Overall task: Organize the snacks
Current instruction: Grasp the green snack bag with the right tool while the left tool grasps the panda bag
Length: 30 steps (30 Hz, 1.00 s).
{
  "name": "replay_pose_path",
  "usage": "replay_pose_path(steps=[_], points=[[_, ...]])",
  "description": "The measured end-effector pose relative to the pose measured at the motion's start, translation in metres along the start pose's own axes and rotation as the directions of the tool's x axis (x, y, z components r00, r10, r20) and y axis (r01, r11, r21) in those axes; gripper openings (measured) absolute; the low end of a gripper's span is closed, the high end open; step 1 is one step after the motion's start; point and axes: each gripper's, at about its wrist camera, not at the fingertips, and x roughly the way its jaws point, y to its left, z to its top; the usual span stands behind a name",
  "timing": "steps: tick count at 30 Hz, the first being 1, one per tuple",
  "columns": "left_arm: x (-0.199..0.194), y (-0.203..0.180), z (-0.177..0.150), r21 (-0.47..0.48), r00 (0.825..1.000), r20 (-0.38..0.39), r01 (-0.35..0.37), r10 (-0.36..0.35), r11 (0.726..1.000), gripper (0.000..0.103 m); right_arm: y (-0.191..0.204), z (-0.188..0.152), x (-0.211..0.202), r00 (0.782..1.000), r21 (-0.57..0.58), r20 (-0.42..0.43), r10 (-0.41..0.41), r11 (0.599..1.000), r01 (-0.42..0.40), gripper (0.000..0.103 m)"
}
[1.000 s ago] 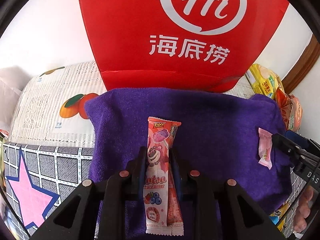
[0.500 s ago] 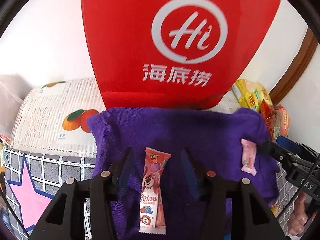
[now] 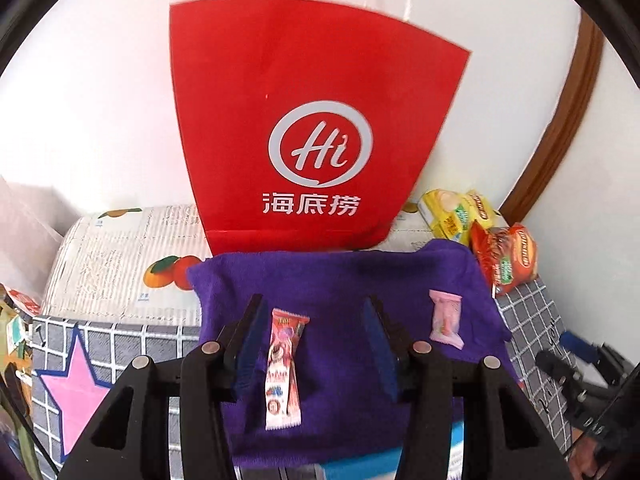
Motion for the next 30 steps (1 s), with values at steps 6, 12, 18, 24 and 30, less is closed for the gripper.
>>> replay_pose_path(steps=[6, 12, 18, 24, 30], points=[[-0.024, 0.003, -0.028, 0.014, 0.999, -0.011, 0.032, -0.032, 0.999, 0.052, -0.024, -0.056, -0.003, 0.998, 0.048, -0.056, 0.022, 0.999, -0.020, 0.066], [-0.053, 0.013, -0.054, -0.003, 1.000, -0.004, 0.017, -0.017, 1.000, 0.056, -0.026, -0.106, -0.009, 0.988, 0.128, -0.098, 0.121, 0.986, -0.108, 0.067], [-0.075, 0.025, -0.085, -0.024, 1.000, 0.007, 0.013, -0.013, 1.000, 0.056, -0.014, -0.140, 0.005, 0.983, 0.146, -0.127, 0.136, 0.982, -0.117, 0.067], [-0.086, 0.050, -0.122, -0.058, 1.000, -0.018, -0.012, 0.011, 0.998, 0.056, -0.008, -0.150, 0.024, 0.985, 0.177, -0.124, 0.121, 0.979, -0.098, 0.055], [-0.096, 0.084, -0.143, -0.126, 0.999, -0.031, -0.014, 0.011, 0.992, 0.056, -0.013, -0.151, 0.006, 0.991, 0.166, -0.087, 0.104, 0.982, -0.088, 0.048]])
